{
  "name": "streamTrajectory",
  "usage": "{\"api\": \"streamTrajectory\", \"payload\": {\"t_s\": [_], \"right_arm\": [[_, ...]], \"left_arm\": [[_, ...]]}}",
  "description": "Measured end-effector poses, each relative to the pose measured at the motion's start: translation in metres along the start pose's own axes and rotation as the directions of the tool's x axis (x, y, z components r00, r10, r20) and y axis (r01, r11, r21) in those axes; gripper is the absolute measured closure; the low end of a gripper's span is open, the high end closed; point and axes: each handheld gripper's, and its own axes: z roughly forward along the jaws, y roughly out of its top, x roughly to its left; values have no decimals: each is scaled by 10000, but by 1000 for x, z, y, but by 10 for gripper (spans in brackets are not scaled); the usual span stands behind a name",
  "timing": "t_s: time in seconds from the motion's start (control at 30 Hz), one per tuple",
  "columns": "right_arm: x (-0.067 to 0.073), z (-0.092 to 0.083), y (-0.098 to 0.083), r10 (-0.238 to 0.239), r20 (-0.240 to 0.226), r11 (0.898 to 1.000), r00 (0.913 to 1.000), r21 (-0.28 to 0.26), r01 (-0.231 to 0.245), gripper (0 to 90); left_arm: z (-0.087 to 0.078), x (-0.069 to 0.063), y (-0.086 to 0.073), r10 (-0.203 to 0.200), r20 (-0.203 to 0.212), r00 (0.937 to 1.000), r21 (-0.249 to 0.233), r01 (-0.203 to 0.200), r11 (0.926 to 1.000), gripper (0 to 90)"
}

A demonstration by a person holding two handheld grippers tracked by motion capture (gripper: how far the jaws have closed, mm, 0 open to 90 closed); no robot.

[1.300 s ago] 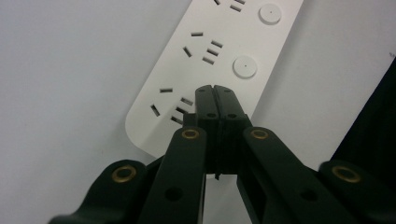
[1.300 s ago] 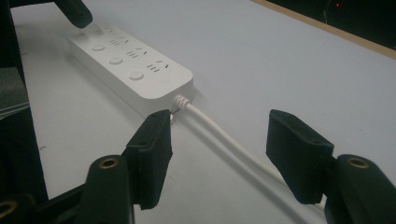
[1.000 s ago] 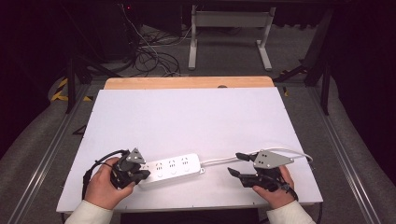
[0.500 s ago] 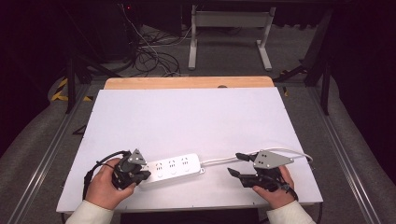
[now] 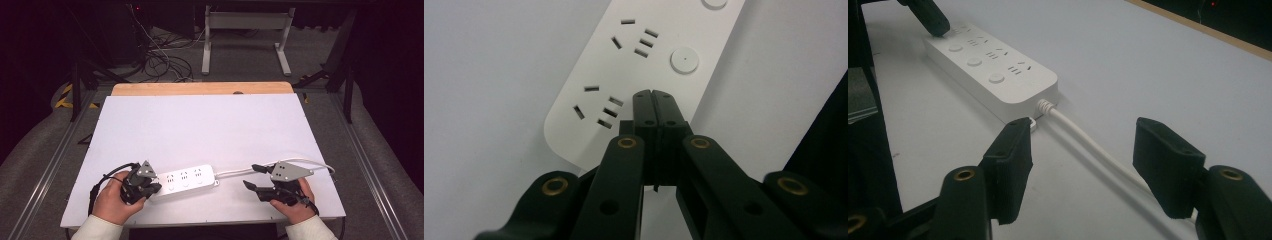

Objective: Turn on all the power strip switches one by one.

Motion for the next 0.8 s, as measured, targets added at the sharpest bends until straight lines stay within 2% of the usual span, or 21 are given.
{"api": "streamTrajectory", "payload": {"t_s": [0.17, 0.2, 0.37, 0.43, 0.47, 0.5, 0.53, 0.57, 0.6, 0.63, 0.8], "right_arm": [[1, 0, 0, -24, 2, 10000, 10000, 12, 24, 410], [2, 0, 1, -34, 6, 10000, 10000, 4, 34, 410], [2, 0, 1, -25, -2, 10000, 10000, 15, 25, 410], [2, 0, 1, -15, 2, 10000, 10000, 17, 15, 410], [2, -1, 1, -21, 3, 10000, 10000, 4, 21, 410], [2, -1, 1, -40, 10, 10000, 10000, -4, 40, 410], [2, -1, 1, -76, 6, 10000, 10000, -21, 76, 410], [2, -1, 1, -73, -1, 10000, 10000, -32, 73, 410], [1, -1, 1, -72, 7, 10000, 10000, -12, 72, 410], [1, -1, 0, -29, 5, 10000, 10000, -5, 29, 410], [1, 0, 0, -57, -12, 10000, 10000, 20, 58, 410]], "left_arm": [[1, 0, -1, -57, 48, 10000, -63, 57, 10000, 900], [1, 0, -2, 2, -49, 10000, -143, -3, 9999, 900], [2, 1, -4, -209, 42, 9998, -214, 210, 9996, 900], [2, -2, -3, -72, -134, 9999, -168, 70, 9998, 900], [1, -5, -3, 34, -356, 9994, -149, -39, 9999, 900], [0, -7, -3, 172, -527, 9985, -329, -189, 9993, 900], [-2, -7, -3, 141, -552, 9984, -437, -165, 9989, 900], [-7, -6, -2, -9, -473, 9989, -788, -28, 9969, 900], [-7, -6, -2, -9, -473, 9989, -788, -28, 9969, 900], [-14, -5, 1, -61, -243, 9997, -1109, 33, 9938, 900], [-18, -8, 3, -47, -227, 9997, -1287, 17, 9917, 900]]}}
